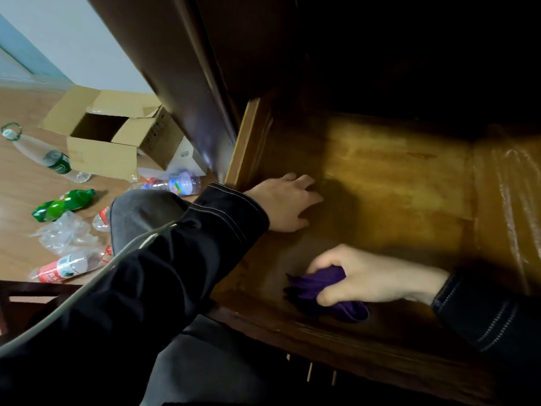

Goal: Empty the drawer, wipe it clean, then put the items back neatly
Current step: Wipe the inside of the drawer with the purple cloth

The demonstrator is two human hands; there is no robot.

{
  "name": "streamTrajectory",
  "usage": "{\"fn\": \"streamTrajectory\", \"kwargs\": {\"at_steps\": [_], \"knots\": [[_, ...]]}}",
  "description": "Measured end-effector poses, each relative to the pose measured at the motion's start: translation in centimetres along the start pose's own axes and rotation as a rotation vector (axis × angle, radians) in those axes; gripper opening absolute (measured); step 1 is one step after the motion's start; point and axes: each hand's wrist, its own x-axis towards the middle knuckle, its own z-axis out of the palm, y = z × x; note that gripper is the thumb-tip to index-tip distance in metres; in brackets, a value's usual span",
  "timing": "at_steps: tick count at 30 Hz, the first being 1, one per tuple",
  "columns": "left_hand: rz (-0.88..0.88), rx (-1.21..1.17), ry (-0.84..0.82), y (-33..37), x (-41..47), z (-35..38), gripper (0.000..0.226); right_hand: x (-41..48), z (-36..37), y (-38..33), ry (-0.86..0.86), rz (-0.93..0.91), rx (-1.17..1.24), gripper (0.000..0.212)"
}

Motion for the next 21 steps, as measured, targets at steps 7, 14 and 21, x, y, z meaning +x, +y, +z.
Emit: {"fn": "streamTrajectory", "kwargs": {"at_steps": [7, 14, 21], "knots": [[-0.044, -0.093, -0.006, -0.1, 0.1, 0.0, 0.057, 1.4, 2.3, -0.4, -0.072, -0.075, -0.153, 0.017], [-0.050, -0.099, 0.018, 0.1, 0.0, 0.0, 0.050, 1.6, 1.8, -0.5, -0.099, -0.105, -0.109, 0.011], [-0.052, -0.100, 0.015, 0.0, 0.1, -0.1, 0.050, 1.4, 1.7, -1.0, -0.092, -0.130, -0.110, 0.013]]}}
